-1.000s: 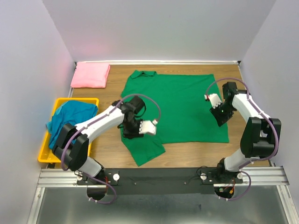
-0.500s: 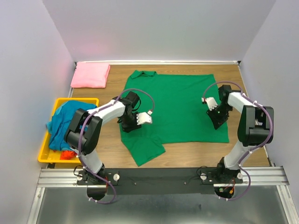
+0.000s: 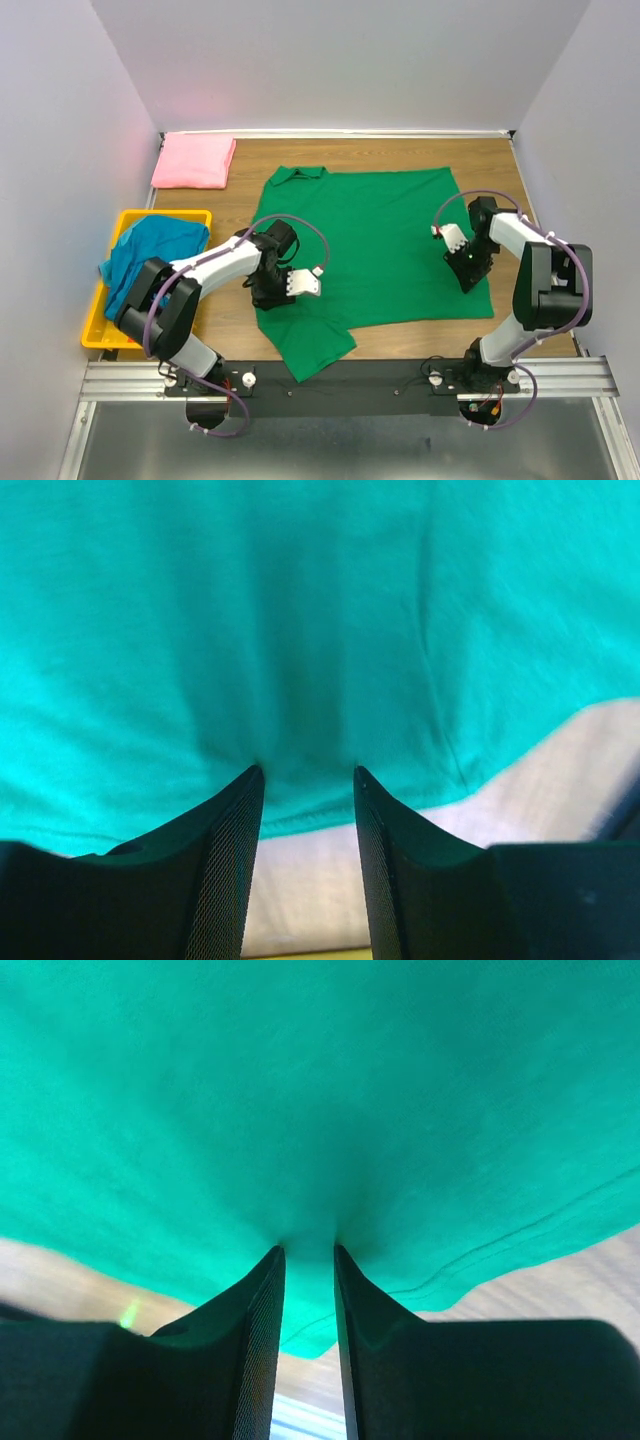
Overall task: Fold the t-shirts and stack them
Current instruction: Flatten the tshirt out, then fold the tshirt
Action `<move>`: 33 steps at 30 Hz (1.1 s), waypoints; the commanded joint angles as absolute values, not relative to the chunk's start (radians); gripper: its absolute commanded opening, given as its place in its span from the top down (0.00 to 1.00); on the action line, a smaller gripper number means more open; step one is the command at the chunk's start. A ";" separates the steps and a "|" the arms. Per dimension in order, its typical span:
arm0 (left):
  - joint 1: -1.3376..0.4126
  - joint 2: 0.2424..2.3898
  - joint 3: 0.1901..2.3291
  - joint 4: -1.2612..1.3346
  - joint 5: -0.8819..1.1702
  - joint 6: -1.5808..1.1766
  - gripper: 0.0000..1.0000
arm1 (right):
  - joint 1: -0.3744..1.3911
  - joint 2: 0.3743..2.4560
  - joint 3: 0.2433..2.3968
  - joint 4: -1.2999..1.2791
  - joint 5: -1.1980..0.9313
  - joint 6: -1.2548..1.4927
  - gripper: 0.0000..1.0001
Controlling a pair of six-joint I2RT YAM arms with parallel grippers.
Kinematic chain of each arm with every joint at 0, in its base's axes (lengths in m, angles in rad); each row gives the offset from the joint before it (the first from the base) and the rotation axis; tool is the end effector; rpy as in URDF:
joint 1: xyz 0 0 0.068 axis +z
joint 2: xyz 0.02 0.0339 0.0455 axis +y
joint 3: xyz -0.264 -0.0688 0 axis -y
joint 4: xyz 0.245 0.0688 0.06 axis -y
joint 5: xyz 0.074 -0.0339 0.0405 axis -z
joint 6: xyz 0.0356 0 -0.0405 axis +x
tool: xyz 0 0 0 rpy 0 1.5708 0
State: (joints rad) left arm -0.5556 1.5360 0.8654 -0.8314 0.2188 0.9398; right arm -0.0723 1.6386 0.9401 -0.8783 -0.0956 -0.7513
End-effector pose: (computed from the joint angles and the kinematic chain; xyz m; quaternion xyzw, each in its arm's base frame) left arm 0.2062 -0.1371 0.1636 0.6782 0.7259 -0.1006 0.0544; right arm 0.2630 -0.0156 0.1559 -0.3325 0.9419 0.0450 0.0164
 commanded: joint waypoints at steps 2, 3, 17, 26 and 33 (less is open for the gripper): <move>-0.526 1.505 0.928 -0.963 0.294 0.976 0.47 | -0.077 1.595 1.044 -1.023 -0.208 -0.755 0.64; -0.464 1.540 1.031 -0.994 0.319 0.979 0.47 | -0.080 1.595 1.089 -1.035 -0.248 -0.741 0.63; -0.120 2.127 2.055 -0.841 0.446 0.577 0.40 | -0.149 2.165 2.012 -0.953 -0.316 -0.473 0.55; -0.067 2.390 2.347 -0.723 0.460 0.348 0.38 | -0.155 2.456 2.367 -0.783 -0.238 -0.368 0.52; -0.074 2.444 2.310 -0.703 0.502 0.341 0.34 | -0.155 2.525 2.382 -0.721 -0.293 -0.377 0.43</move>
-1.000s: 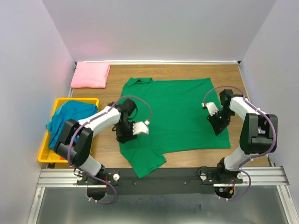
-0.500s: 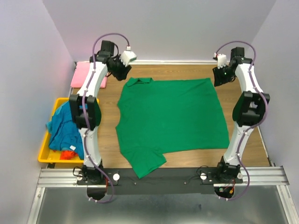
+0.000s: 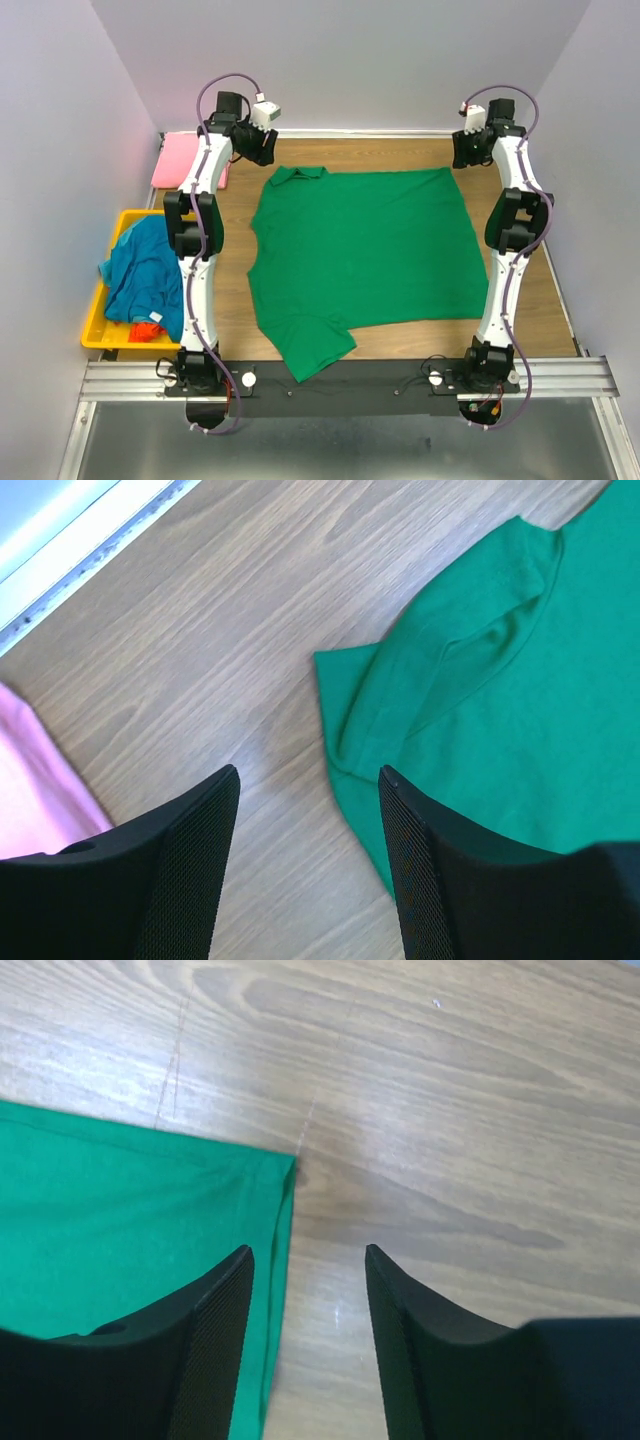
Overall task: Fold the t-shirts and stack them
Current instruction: Fold the tshirt
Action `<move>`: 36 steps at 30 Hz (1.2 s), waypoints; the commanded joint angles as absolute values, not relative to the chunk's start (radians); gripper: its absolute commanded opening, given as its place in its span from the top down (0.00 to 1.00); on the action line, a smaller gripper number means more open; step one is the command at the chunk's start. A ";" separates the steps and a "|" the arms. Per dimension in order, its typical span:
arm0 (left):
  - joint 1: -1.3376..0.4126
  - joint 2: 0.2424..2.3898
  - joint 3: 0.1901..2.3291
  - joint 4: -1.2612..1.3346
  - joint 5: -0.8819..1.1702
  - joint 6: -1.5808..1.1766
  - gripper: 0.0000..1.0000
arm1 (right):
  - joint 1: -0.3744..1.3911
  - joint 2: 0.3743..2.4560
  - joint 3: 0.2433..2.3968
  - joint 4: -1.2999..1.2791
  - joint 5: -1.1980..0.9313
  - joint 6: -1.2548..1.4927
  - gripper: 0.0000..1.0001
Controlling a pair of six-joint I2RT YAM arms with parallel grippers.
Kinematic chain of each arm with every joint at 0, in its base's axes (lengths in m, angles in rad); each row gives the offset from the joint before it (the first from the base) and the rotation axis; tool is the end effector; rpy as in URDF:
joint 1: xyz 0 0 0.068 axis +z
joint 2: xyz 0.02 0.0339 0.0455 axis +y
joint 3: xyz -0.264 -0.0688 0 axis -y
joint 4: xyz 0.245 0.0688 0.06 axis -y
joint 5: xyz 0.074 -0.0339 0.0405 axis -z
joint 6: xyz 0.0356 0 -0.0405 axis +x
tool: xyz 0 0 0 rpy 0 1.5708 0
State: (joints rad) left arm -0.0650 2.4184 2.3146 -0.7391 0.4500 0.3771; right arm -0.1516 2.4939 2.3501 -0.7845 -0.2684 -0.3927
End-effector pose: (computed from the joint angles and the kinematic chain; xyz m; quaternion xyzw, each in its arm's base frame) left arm 0.5362 -0.0504 0.2433 0.2772 0.8714 -0.1520 0.3752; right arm 0.5417 -0.0732 0.2103 -0.1550 0.9284 0.0382 0.3355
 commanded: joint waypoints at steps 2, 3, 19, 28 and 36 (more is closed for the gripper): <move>-0.080 2.450 2.307 -0.704 0.489 0.344 0.34 | -0.155 2.536 2.378 -0.716 -0.313 -0.379 0.42; -0.080 2.454 2.304 -0.704 0.486 0.344 0.34 | -0.155 2.539 2.376 -0.709 -0.316 -0.377 0.42; -0.110 2.514 2.270 -0.718 0.457 0.347 0.38 | -0.155 2.574 2.333 -0.676 -0.400 -0.339 0.39; -0.110 2.533 2.278 -0.735 0.448 0.357 0.60 | -0.155 2.594 2.341 -0.664 -0.426 -0.308 0.40; -0.110 2.525 2.298 -0.738 0.446 0.364 0.88 | -0.155 2.605 2.344 -0.658 -0.433 -0.307 0.40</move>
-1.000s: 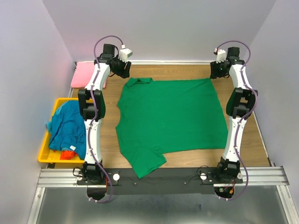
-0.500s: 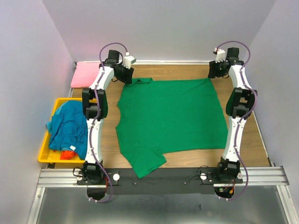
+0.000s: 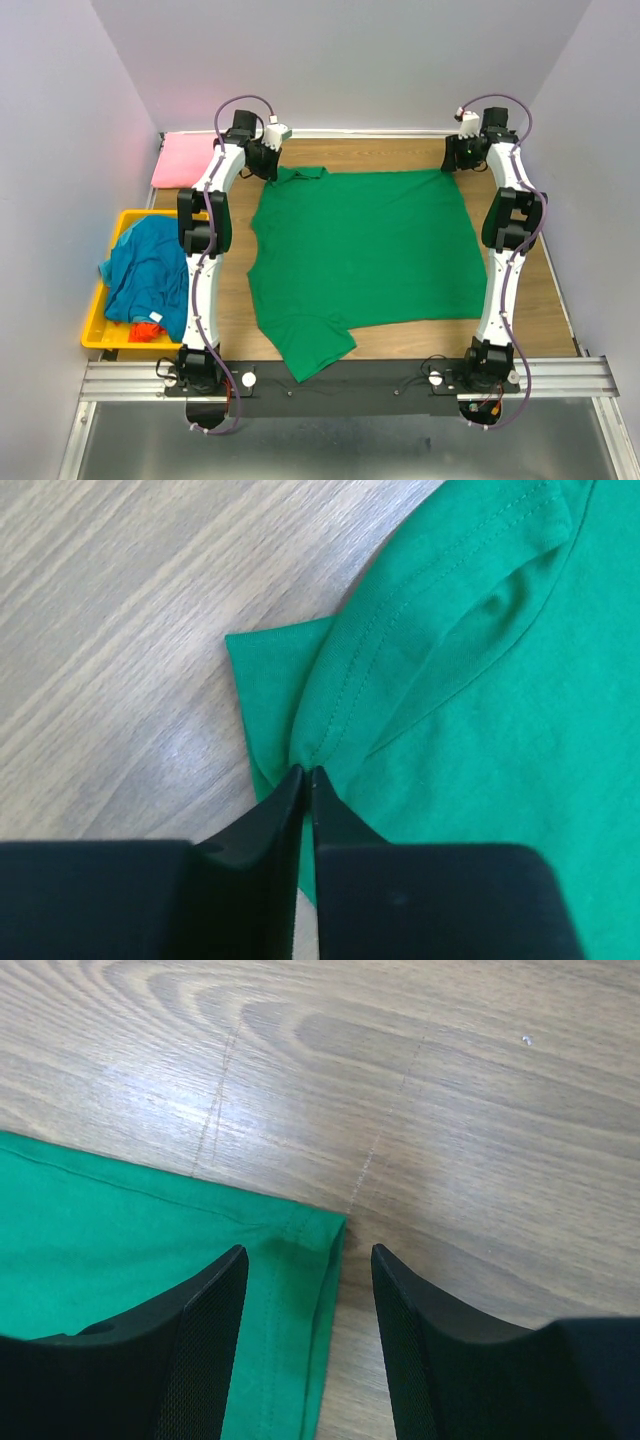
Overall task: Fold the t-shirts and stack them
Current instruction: Fold the tshirt
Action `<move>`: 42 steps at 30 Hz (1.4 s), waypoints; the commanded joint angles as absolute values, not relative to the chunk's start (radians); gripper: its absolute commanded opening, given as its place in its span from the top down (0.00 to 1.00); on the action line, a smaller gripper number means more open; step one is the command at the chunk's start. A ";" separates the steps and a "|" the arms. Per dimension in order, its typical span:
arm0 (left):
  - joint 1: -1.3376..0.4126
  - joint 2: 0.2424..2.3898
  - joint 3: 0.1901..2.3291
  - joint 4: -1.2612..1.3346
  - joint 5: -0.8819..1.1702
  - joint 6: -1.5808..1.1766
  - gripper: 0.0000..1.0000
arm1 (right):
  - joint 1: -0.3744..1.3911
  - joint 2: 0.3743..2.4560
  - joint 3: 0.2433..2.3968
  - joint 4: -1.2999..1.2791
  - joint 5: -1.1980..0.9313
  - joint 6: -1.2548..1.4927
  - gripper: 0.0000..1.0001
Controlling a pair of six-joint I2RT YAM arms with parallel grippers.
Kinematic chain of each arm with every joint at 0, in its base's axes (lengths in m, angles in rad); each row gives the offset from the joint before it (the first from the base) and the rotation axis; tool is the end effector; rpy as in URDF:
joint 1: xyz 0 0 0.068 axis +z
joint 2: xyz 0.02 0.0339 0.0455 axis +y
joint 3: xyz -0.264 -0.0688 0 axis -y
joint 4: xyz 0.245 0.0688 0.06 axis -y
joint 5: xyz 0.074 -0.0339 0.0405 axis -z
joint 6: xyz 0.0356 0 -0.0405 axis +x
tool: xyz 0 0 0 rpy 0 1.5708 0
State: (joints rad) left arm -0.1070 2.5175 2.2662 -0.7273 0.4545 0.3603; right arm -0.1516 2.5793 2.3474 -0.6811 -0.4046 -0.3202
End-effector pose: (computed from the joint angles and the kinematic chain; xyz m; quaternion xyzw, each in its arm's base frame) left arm 0.5408 -0.0738 0.1770 0.2797 0.8913 -0.1779 0.3092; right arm 0.5565 -0.0708 0.1719 -0.1427 0.9183 0.1109 0.3521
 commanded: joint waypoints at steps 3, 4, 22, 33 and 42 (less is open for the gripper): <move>-0.110 2.511 2.313 -0.732 0.445 0.367 0.98 | -0.155 2.606 2.349 -0.654 -0.434 -0.305 0.40; -0.110 2.507 2.321 -0.727 0.443 0.368 0.99 | -0.155 2.608 2.349 -0.652 -0.434 -0.304 0.40; -0.114 2.464 2.326 -0.713 0.462 0.373 1.00 | -0.155 2.648 2.376 -0.597 -0.454 -0.291 0.43; -0.114 2.453 2.352 -0.724 0.460 0.367 1.00 | -0.155 2.626 2.350 -0.589 -0.486 -0.340 0.86; -0.112 2.370 2.338 -0.732 0.466 0.396 1.00 | -0.155 2.528 2.286 -0.586 -0.508 -0.388 1.00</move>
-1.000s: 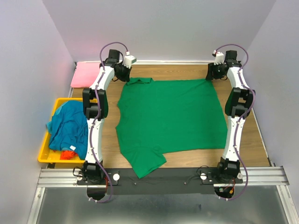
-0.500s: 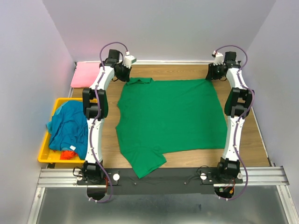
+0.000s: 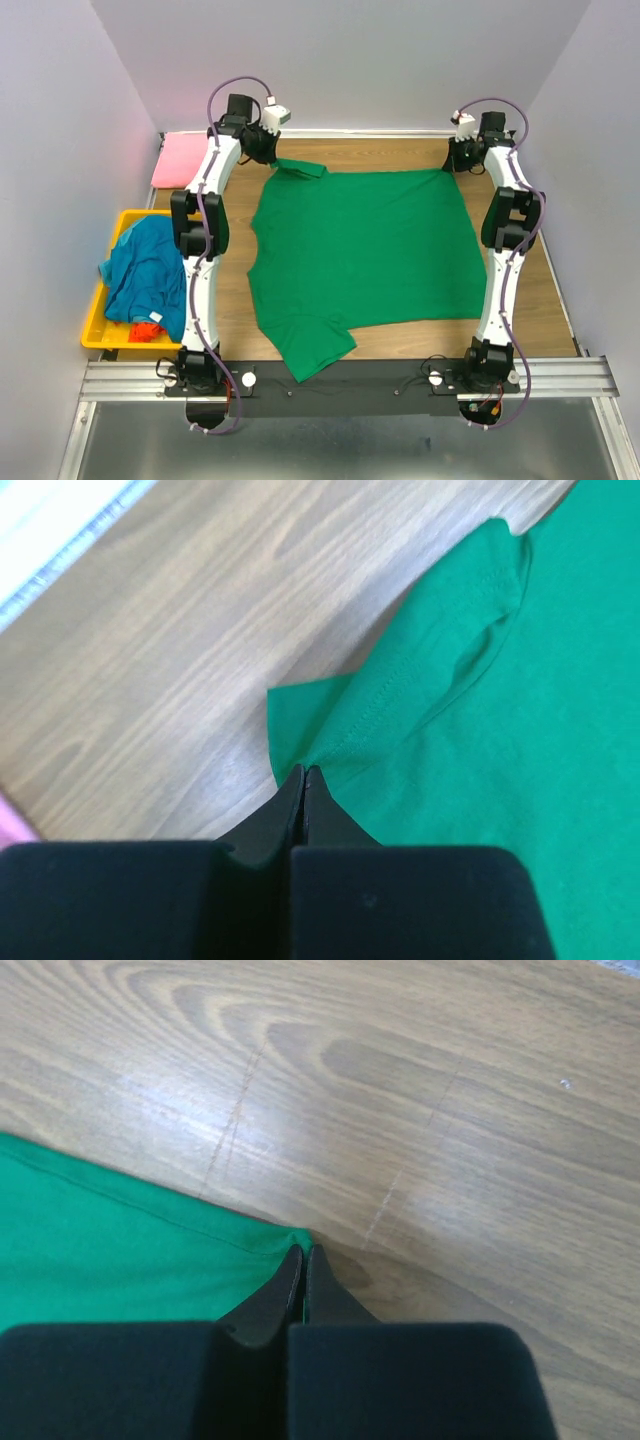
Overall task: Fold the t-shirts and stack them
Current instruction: Fold the tshirt
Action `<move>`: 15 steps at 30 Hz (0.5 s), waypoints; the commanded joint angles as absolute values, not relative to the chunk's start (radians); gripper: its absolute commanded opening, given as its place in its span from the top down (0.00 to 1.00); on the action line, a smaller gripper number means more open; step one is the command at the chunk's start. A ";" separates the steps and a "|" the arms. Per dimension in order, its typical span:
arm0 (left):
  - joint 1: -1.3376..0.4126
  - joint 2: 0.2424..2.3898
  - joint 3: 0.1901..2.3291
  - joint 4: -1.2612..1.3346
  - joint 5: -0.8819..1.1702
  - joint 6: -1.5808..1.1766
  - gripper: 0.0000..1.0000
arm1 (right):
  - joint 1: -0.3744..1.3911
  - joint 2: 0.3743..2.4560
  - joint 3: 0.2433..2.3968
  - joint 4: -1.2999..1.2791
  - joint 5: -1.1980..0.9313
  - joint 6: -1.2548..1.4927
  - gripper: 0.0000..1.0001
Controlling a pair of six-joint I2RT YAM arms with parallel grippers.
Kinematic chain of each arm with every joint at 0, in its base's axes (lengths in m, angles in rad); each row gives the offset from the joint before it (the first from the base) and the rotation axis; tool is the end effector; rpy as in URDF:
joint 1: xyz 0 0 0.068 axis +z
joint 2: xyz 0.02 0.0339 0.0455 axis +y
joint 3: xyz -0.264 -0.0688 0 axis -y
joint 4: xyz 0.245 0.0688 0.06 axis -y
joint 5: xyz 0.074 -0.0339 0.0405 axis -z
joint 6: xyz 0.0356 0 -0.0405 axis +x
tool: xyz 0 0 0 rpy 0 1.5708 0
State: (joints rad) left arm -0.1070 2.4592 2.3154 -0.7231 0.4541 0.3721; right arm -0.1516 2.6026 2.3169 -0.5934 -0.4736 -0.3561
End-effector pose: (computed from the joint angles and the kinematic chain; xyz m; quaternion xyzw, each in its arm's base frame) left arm 0.5398 -0.0737 0.2235 0.2924 0.8701 -0.1651 0.3609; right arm 0.5619 -0.0694 0.1561 -0.1725 0.9016 0.1309 0.3744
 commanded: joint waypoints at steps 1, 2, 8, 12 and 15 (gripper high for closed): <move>-0.112 2.361 2.333 -0.735 0.465 0.399 1.00 | -0.155 2.523 2.283 -0.587 -0.509 -0.390 1.00; -0.112 2.353 2.327 -0.738 0.462 0.402 1.00 | -0.155 2.516 2.276 -0.586 -0.512 -0.393 0.99; -0.112 2.284 2.255 -0.747 0.460 0.419 1.00 | -0.155 2.465 2.234 -0.588 -0.515 -0.419 0.99; -0.112 2.237 2.215 -0.759 0.471 0.408 1.00 | -0.155 2.427 2.192 -0.588 -0.525 -0.439 0.99; -0.113 2.209 2.197 -0.782 0.482 0.397 1.00 | -0.156 2.398 2.168 -0.588 -0.529 -0.449 0.99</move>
State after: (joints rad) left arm -0.1070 2.2829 2.2204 -0.7471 0.4553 0.4007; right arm -0.1516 2.4699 2.1986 -0.5930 -0.4961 -0.4171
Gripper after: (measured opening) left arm 0.007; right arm 0.012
